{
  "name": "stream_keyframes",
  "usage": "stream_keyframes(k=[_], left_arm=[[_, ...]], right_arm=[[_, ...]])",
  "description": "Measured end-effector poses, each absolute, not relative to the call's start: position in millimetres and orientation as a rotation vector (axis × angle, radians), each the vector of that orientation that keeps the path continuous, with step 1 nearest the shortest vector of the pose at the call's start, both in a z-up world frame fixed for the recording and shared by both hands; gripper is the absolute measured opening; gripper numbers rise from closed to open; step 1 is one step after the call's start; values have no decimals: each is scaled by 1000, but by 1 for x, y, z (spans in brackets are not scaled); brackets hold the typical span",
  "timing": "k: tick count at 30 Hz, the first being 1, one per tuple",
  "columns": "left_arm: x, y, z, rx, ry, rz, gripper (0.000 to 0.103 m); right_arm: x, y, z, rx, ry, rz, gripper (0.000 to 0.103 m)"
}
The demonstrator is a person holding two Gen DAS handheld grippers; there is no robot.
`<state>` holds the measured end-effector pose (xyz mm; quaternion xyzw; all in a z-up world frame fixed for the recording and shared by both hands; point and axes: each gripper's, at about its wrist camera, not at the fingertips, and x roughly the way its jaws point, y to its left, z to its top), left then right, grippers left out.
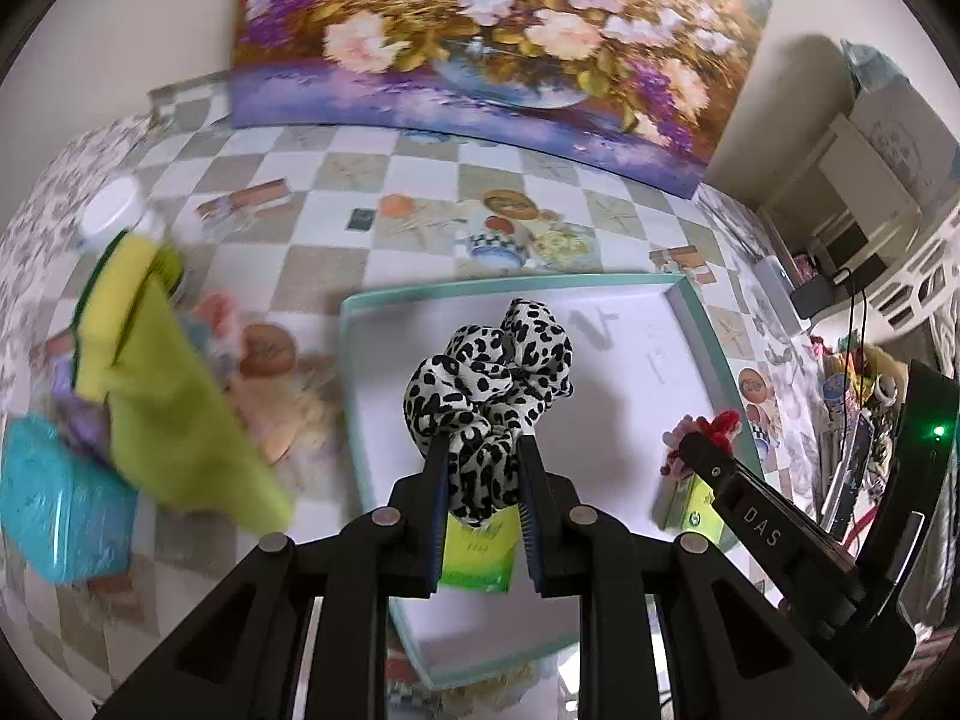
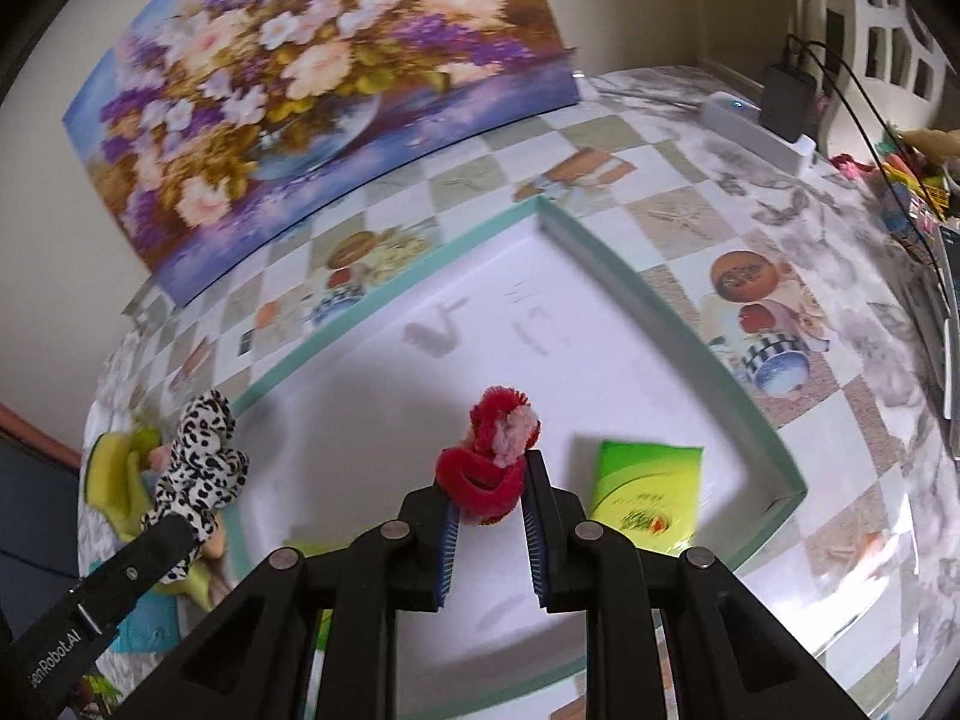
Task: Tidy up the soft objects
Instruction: 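Carry scrunchie and red toy into the white tray and open both grippers, then move both grippers back toward the sponge and cloth at the pile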
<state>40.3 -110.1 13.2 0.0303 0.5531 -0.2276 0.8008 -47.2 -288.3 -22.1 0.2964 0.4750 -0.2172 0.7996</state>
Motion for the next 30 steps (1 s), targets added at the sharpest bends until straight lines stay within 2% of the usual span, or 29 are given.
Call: stream_keyframes(k=[14,15,18,19,20,23,25,26,30], left_arm=[[63,-150,-26,70,1214,-517,22],[65,-151,-27,64,1214,-514,22],[69,-151,-28,56,1218,-503,27],[69,-151,-27,57,1218,-496,33],[70,-150,-27,57,1218,-488,40],[70,-146,-24,51,1220,-477,45],[69,-143,-19,53,1213,-469,49],[69,-141,-17,55,1209,-464,55],[70,-130,-11,55,1201,-434,63]], right_arm=[[-37,-325,-43,650,1028,-534,21],[-36,-326,-42,644,1028,-537,24],[-35,-329,-39,619,1024,-551,24],[-34,-329,-36,610,1022,-550,24],[-34,-329,-34,606,1021,-548,28],[-32,-326,-27,581,1014,-538,49],[-31,-323,-22,563,1018,-533,51],[-31,-322,-21,556,1023,-533,52],[-29,-313,-18,517,1067,-533,62]])
